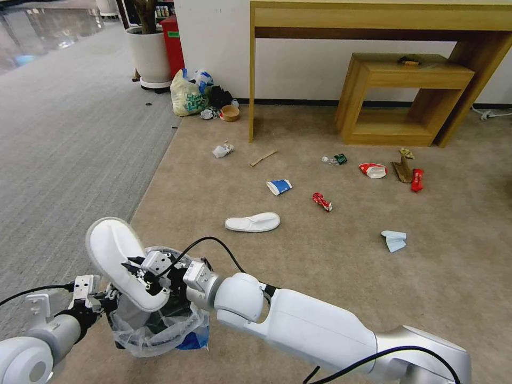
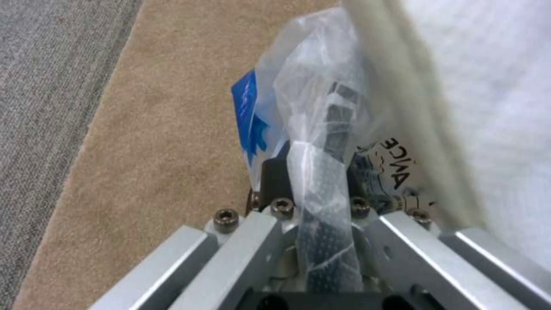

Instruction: Pick up the trash bin and place the garbage on the floor into it.

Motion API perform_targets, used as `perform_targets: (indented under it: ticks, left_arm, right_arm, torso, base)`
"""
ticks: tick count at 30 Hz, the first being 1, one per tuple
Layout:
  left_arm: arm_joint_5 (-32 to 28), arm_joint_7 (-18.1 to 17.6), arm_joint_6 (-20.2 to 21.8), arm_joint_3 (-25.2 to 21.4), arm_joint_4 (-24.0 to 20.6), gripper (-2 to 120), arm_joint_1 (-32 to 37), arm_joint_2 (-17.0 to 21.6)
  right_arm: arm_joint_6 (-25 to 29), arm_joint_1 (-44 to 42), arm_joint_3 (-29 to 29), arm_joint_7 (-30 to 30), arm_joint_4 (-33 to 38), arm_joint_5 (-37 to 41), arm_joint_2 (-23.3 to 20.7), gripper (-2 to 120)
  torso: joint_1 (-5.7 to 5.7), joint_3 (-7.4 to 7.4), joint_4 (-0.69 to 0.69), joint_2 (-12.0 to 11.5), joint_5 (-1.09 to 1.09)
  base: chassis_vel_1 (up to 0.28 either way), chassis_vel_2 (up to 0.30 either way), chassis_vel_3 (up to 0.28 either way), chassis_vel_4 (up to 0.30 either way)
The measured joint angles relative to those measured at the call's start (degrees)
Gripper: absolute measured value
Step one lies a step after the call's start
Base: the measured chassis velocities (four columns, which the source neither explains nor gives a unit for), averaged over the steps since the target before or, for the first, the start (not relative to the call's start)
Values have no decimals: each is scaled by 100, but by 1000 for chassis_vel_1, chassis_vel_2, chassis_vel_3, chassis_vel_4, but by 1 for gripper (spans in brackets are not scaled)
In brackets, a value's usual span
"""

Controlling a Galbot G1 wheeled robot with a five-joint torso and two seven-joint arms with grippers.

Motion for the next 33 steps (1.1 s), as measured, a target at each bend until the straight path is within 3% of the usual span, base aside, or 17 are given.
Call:
perform_targets:
  ticks: [7,10,17,25,29,31,33]
  left_arm:
    - [0,0,0,-10,-21,0,4,-13]
    - [0,0,0,-20,-32,0,-4,-13]
    - [0,0,0,-42,-35,0,-9,-26]
    - [1,7,0,-94,-27,0,-26,-110]
    - [33,17,0,-124,-47,0,10,-236]
    - [95,59,0,-165,-100,0,54,-364]
    - [110,73,1,-174,-116,0,64,-392]
  right_arm:
    - [-34,-9,43,37,47,44,-6,52]
    - [-58,-61,25,52,60,45,-25,70]
    - [-72,-97,3,112,108,61,-30,95]
    - [-355,-28,488,430,396,428,-25,100]
    - [-520,-111,1073,601,497,596,-102,100]
    - [-667,-310,1683,686,547,708,-228,100]
    - [-688,-357,1794,709,557,729,-259,100]
  torso:
    - [0,0,0,0,0]
    - [0,0,0,0,0]
    - [0,0,0,0,0]
    - [0,0,0,0,0]
    - [0,0,1,0,0]
    - [0,0,0,0,1]
    - [0,0,0,0,1]
  base:
    - [0,0,0,0]
    - [0,0,0,0]
    - [0,0,0,0]
    - [0,0,0,0]
    - [0,0,0,0]
    - [0,0,0,0]
    - [0,0,0,0]
